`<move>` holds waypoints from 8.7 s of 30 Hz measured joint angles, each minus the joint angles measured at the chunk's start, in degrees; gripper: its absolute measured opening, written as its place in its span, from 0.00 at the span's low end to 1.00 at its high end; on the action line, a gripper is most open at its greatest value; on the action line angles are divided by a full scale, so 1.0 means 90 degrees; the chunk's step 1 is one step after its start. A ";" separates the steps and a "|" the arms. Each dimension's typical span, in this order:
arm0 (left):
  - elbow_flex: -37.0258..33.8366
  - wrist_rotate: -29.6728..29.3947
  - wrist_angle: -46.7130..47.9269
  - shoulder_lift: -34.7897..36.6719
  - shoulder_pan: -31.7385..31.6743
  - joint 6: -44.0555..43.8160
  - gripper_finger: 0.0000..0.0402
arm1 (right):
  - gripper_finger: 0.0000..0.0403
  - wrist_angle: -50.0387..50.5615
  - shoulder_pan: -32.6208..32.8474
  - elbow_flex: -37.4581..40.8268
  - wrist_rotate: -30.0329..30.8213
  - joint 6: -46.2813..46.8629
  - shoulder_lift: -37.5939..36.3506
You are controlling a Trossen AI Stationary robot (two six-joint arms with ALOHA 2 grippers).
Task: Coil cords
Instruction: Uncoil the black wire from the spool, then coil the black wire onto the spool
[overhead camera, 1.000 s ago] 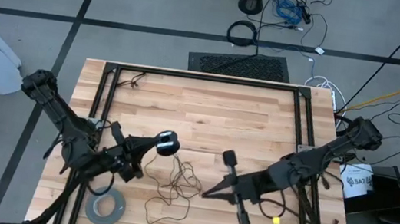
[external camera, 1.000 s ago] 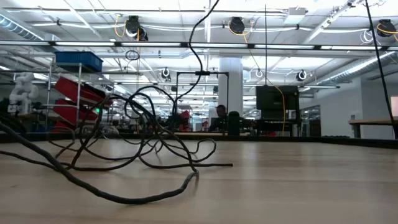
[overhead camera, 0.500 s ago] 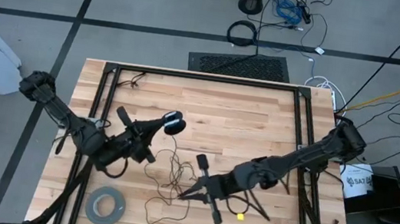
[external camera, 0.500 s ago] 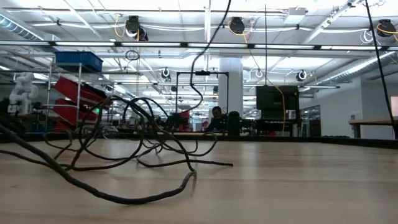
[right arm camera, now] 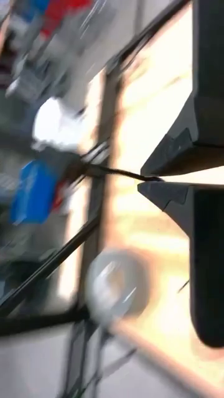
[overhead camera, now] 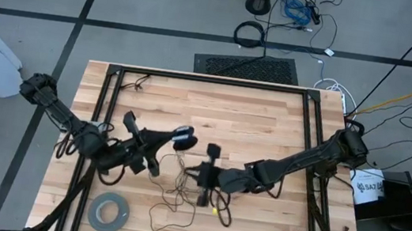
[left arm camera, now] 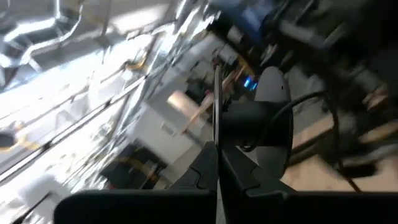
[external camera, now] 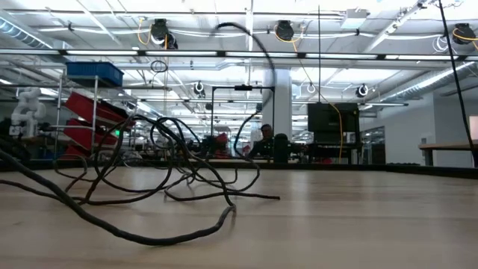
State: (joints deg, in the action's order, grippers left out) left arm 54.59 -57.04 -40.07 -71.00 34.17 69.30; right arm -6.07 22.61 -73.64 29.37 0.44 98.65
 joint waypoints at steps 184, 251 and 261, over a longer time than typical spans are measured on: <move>-0.0005 0.0416 0.4784 -0.0130 0.1605 -0.5552 0.00 | 0.15 0.0308 0.1397 0.0002 0.0080 0.0256 -0.0864; -0.0002 0.1365 0.3680 -0.0775 0.1749 -0.4952 0.00 | 0.15 0.0022 0.1612 -0.0001 0.0742 -0.0788 -0.0429; -0.0002 0.1598 0.3517 -0.0775 0.1562 -0.4641 0.00 | 0.19 -0.0727 0.1629 -0.0001 0.0704 -0.1355 -0.0391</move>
State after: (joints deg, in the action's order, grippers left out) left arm 54.57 -42.65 -8.42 -77.97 48.23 27.53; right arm -12.61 37.28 -73.65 35.70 -11.75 95.13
